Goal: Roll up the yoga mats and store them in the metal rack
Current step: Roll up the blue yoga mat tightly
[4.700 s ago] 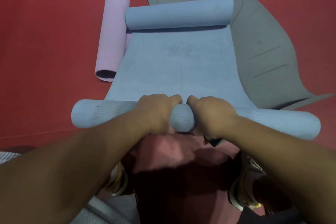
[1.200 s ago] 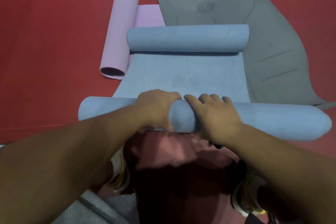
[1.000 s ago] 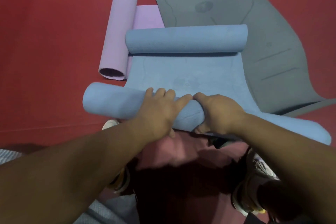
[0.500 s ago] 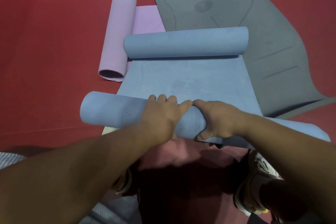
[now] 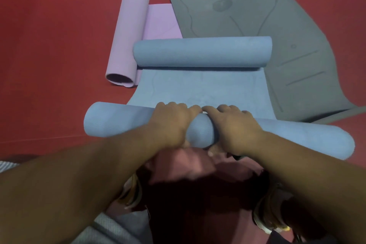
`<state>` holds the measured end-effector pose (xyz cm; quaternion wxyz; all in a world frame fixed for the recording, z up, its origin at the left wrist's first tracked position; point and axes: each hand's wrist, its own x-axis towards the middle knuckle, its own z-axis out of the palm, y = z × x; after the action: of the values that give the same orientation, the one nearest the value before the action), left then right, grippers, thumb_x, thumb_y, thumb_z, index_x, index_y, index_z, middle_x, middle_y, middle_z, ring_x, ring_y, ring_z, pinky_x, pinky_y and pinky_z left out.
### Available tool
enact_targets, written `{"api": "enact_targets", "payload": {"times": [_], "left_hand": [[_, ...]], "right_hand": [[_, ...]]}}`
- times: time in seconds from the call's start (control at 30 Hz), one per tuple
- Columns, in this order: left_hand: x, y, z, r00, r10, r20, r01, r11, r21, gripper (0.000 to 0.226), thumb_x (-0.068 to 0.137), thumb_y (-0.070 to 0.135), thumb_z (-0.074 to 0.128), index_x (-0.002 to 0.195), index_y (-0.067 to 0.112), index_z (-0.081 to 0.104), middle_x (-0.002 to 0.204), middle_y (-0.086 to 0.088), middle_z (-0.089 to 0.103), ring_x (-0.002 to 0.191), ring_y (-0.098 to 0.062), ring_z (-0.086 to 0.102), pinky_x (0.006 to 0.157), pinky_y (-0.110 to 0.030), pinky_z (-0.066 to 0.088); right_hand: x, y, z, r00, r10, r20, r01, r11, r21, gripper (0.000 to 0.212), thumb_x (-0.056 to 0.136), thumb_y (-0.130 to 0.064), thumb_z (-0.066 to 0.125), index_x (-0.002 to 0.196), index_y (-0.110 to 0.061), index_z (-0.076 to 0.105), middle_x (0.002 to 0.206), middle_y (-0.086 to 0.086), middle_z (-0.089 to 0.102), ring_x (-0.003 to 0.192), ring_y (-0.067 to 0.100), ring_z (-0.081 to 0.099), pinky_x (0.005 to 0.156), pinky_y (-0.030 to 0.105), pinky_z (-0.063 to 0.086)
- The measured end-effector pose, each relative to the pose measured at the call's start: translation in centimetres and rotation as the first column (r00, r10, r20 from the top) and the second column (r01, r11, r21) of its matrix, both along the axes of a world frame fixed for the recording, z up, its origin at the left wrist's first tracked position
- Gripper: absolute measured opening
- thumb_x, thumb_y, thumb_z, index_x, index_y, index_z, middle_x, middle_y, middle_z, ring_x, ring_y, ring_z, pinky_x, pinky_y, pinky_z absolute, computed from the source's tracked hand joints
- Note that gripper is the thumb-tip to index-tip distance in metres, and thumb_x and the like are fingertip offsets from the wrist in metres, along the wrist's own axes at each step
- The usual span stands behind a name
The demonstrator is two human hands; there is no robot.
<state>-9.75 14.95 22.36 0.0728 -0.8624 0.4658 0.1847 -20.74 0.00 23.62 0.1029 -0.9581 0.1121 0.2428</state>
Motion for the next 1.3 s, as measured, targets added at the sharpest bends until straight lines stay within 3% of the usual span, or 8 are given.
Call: {"api": "enact_targets", "payload": {"times": [0.1, 0.23, 0.33, 0.53, 0.77, 0.93, 1.07, 1.3], "left_hand": [[0.5, 0.0, 0.7, 0.990, 0.044, -0.133, -0.045, 0.999, -0.005, 0.086, 0.060, 0.061, 0.080, 0.134, 0.046, 0.039, 0.110, 0.011, 0.062, 0.102, -0.020, 0.062, 0.083, -0.039, 0.045], [-0.9, 0.6, 0.2, 0.993, -0.093, 0.071, 0.093, 0.996, 0.003, 0.115, 0.058, 0.065, 0.083, 0.148, 0.044, 0.014, 0.137, 0.002, 0.048, 0.124, -0.025, 0.048, 0.106, -0.054, 0.035], [-0.7, 0.7, -0.5, 0.988, -0.095, 0.119, 0.094, 0.996, 0.014, 0.110, 0.060, 0.061, 0.084, 0.144, 0.045, 0.015, 0.131, -0.001, 0.052, 0.117, -0.027, 0.052, 0.101, -0.053, 0.036], [1.0, 0.6, 0.2, 0.990, 0.023, -0.139, -0.020, 0.999, 0.027, 0.090, 0.057, 0.063, 0.081, 0.133, 0.050, 0.036, 0.109, 0.010, 0.060, 0.102, -0.021, 0.061, 0.077, -0.037, 0.041], [-1.2, 0.6, -0.7, 0.997, -0.053, 0.063, 0.053, 0.999, -0.005, 0.099, 0.056, 0.063, 0.085, 0.137, 0.035, 0.036, 0.121, 0.001, 0.052, 0.108, -0.024, 0.054, 0.093, -0.044, 0.041], [0.4, 0.2, 0.2, 0.998, 0.024, -0.054, -0.024, 1.000, -0.006, 0.077, 0.059, 0.062, 0.079, 0.126, 0.042, 0.047, 0.104, 0.010, 0.060, 0.096, -0.019, 0.061, 0.081, -0.038, 0.045], [0.0, 0.2, 0.4, 0.987, 0.049, -0.151, -0.047, 0.999, 0.016, 0.083, 0.059, 0.063, 0.080, 0.131, 0.046, 0.041, 0.108, 0.011, 0.059, 0.101, -0.018, 0.060, 0.087, -0.040, 0.047], [-0.8, 0.5, -0.6, 0.996, -0.068, 0.062, 0.071, 0.997, -0.041, 0.102, 0.059, 0.070, 0.080, 0.142, 0.043, 0.028, 0.124, 0.004, 0.053, 0.112, -0.022, 0.054, 0.095, -0.045, 0.042]], "right_hand": [[-0.1, 0.3, -0.4, 1.000, -0.003, 0.015, 0.004, 0.999, -0.040, 0.090, 0.053, -0.062, 0.085, 0.126, -0.035, 0.039, 0.102, -0.007, 0.056, 0.100, 0.023, 0.057, 0.085, 0.042, 0.046], [0.4, -2.0, 0.1, 0.991, -0.101, -0.084, 0.115, 0.975, 0.192, 0.074, 0.054, -0.054, 0.088, 0.114, -0.031, 0.052, 0.094, -0.010, 0.065, 0.090, 0.020, 0.062, 0.080, 0.040, 0.054], [0.3, -1.9, 0.0, 0.990, -0.112, -0.081, 0.129, 0.958, 0.254, 0.083, 0.053, -0.059, 0.088, 0.124, -0.035, 0.051, 0.105, -0.012, 0.066, 0.101, 0.019, 0.062, 0.087, 0.041, 0.053], [-0.9, 0.4, -0.9, 0.998, 0.036, 0.052, -0.032, 0.996, -0.080, 0.106, 0.055, -0.063, 0.082, 0.142, -0.043, 0.025, 0.123, -0.006, 0.055, 0.116, 0.025, 0.053, 0.099, 0.050, 0.042], [-0.5, -2.1, -0.6, 0.996, -0.087, -0.022, 0.090, 0.972, 0.218, 0.085, 0.054, -0.054, 0.087, 0.128, -0.048, 0.045, 0.098, -0.019, 0.063, 0.093, 0.013, 0.061, 0.083, 0.037, 0.053], [-1.4, -0.4, -0.8, 0.999, -0.015, 0.040, 0.016, 1.000, -0.017, 0.114, 0.049, -0.067, 0.085, 0.144, -0.045, 0.024, 0.127, -0.005, 0.049, 0.122, 0.024, 0.047, 0.103, 0.052, 0.039], [-1.3, -0.4, -1.0, 0.998, -0.036, 0.045, 0.037, 0.999, -0.006, 0.083, 0.058, -0.061, 0.081, 0.127, -0.042, 0.039, 0.103, -0.008, 0.056, 0.098, 0.021, 0.055, 0.086, 0.041, 0.043], [-1.3, -1.4, -1.4, 0.995, -0.083, 0.057, 0.079, 0.994, 0.081, 0.084, 0.057, -0.066, 0.079, 0.128, -0.043, 0.041, 0.103, -0.010, 0.060, 0.098, 0.021, 0.060, 0.088, 0.042, 0.048]]}}
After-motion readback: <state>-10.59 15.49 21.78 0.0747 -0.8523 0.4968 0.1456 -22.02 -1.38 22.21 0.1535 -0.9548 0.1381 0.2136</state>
